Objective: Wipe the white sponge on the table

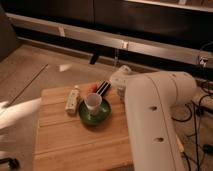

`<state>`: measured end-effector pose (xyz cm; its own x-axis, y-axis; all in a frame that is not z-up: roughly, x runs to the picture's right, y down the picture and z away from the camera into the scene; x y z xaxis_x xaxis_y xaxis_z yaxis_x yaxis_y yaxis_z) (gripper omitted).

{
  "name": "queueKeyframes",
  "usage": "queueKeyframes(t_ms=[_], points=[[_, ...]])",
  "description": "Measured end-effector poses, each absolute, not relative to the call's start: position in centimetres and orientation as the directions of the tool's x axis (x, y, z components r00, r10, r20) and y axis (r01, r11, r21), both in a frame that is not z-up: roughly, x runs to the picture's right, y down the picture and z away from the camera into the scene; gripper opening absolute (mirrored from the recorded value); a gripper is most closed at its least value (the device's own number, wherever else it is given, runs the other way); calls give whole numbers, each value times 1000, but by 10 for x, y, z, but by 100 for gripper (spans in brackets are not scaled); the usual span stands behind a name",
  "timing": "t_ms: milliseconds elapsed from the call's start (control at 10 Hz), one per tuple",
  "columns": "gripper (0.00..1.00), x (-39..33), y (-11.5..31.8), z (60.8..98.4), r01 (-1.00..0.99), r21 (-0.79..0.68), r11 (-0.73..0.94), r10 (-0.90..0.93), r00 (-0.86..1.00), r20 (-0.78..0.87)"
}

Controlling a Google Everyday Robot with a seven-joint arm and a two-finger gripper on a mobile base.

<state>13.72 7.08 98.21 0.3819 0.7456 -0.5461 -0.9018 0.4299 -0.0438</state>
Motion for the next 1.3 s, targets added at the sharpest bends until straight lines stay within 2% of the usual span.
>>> queueKeyframes(t_ms=[400,600,700,800,1000,1200,1300], points=[[0,96,53,997,-890,-124,438,754,439,-489],[0,63,46,984,-888,-178,424,768,457,-449],[2,47,43,966,-889,-198,413,778,457,-430],[7,46,41,952,-894,-193,404,787,447,-424],[28,75,41,918,-920,-128,371,815,389,-431],[44,97,48,903,-935,-85,343,827,344,-444],[59,108,58,899,-945,-66,321,832,315,-458]])
